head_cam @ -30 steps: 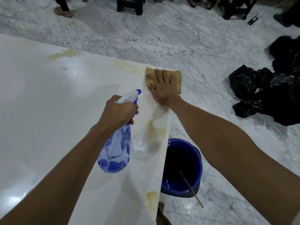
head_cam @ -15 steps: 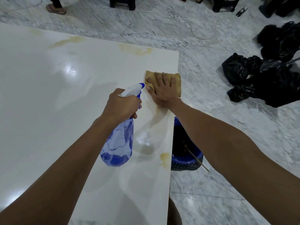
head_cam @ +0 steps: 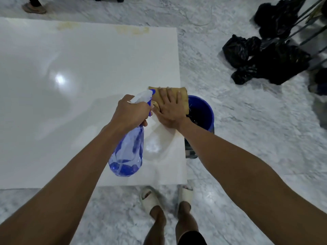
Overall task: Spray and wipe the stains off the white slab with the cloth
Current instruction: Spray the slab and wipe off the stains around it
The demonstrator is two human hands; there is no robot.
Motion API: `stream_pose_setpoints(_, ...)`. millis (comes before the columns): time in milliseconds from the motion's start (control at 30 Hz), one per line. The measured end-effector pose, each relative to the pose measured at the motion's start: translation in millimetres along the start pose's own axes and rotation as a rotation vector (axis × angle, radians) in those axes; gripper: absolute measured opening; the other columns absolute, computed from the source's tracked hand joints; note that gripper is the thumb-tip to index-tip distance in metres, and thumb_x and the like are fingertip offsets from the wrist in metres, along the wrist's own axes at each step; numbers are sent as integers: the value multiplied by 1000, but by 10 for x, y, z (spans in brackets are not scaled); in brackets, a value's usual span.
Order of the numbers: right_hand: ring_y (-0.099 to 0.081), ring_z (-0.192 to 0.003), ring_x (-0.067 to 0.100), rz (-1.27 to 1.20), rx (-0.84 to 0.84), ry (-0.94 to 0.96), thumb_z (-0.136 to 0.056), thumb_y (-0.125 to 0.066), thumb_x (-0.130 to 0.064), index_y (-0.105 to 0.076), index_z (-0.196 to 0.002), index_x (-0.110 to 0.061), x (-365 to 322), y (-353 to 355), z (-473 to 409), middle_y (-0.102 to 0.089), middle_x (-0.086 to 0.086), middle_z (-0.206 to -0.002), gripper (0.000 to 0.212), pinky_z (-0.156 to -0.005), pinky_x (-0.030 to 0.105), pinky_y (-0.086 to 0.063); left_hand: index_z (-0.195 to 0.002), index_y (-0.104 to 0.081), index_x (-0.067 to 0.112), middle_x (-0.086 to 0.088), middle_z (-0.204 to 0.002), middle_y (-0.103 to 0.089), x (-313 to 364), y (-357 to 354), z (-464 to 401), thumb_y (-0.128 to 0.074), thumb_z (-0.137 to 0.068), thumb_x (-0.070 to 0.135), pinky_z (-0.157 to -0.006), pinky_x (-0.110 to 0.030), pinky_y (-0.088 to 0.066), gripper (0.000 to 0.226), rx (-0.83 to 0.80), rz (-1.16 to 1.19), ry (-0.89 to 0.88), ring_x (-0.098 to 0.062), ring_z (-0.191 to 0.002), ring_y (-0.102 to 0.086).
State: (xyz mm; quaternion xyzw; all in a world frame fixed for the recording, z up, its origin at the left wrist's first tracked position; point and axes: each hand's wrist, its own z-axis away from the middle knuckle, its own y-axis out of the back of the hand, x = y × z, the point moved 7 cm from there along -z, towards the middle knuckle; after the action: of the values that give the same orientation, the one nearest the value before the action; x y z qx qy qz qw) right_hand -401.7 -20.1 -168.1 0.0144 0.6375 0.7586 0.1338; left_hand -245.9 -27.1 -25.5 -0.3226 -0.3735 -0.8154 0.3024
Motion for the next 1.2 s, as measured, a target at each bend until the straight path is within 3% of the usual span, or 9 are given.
stream_pose_setpoints(233,-1,-154,34,-37,19,37,-97,-3,-56,21,-141,-29,-243,-114,781,-7,8,-168,56,-120,60,0,-73,-61,3,-3,-45,-52,-198,-48,455,-53,-83,13,-61,-30,-45,16,14,-3,11,-11,-32,-53)
stream_pose_setpoints(333,2,-154,32,-41,16,28,-105,-20,-52,18,-148,-32,-310,-239,1100,-3,5,-168,61,-120,59,3,-85,-64,-9,-9,-53,-54,-295,-69,678,-52,-75,17,-62,-30,-46,30,10,-7,-13,-13,-35,-55)
stream_pose_setpoints(467,6,-154,28,-29,10,8,-104,-17,-54,21,-150,-26,-418,-392,1585,1,3,-168,65,-121,56,6,-94,-66,-11,-11,-62,-60,-420,-131,1042,-49,-66,20,-62,-29,-48,45,-1,-14,-61,-14,-38,-57)
stream_pose_setpoints(600,7,-154,28,-6,-7,-14,-105,-17,-52,8,-159,-19,-530,-526,2107,2,3,-168,68,-122,54,6,-90,-67,-9,-3,-56,-61,-616,-258,1465,-51,-74,14,-58,-27,-48,33,-26,-31,-65,-15,-39,-55)
stream_pose_setpoints(767,10,-154,31,6,-42,68,-104,-12,-50,6,-157,-34,-687,-672,2705,4,5,-168,58,-120,56,11,-76,-67,-3,-2,-60,-63,-880,-370,1970,-50,-66,13,-59,-30,-47,26,-44,-5,-59,-22,-46,-52)
stream_pose_setpoints(900,11,-153,34,-75,-117,129,-100,-4,-44,-13,-159,-29,-712,-699,3012,5,9,-168,62,-120,59,9,-81,-67,-8,-16,-72,-65,-971,-397,2260,-50,-65,14,-57,-31,-45,33,-43,15,-62,-21,-44,-50)
stream_pose_setpoints(1000,-11,-154,23,-629,-142,-33,-107,-27,-46,-33,-155,-27,-647,-460,3057,-21,2,-166,51,-124,49,-6,-81,-67,-7,-29,-87,-70,-963,-348,2444,-49,-64,12,-60,-33,-45,31,-37,18,-56,-22,-44,-52)
stream_pose_setpoints(1100,-27,-144,4,-1368,-38,-171,-108,-20,-48,-39,-152,-26,-577,87,3216,-34,-10,-158,53,-118,22,-19,-80,-70,-3,-22,-91,-74,-846,-313,2613,-50,-66,11,-57,-29,-46,28,-31,27,-63,-20,-41,-52)
stream_pose_setpoints(1200,-53,-131,23,-1925,19,-469,-104,-31,-57,-49,-146,-21,-322,380,3257,-59,3,-139,58,-113,40,-40,-78,-70,11,-13,-85,-73,-614,-274,2706,-50,-78,8,-55,-27,-46,21,-22,33,-82,-17,-40,-51)
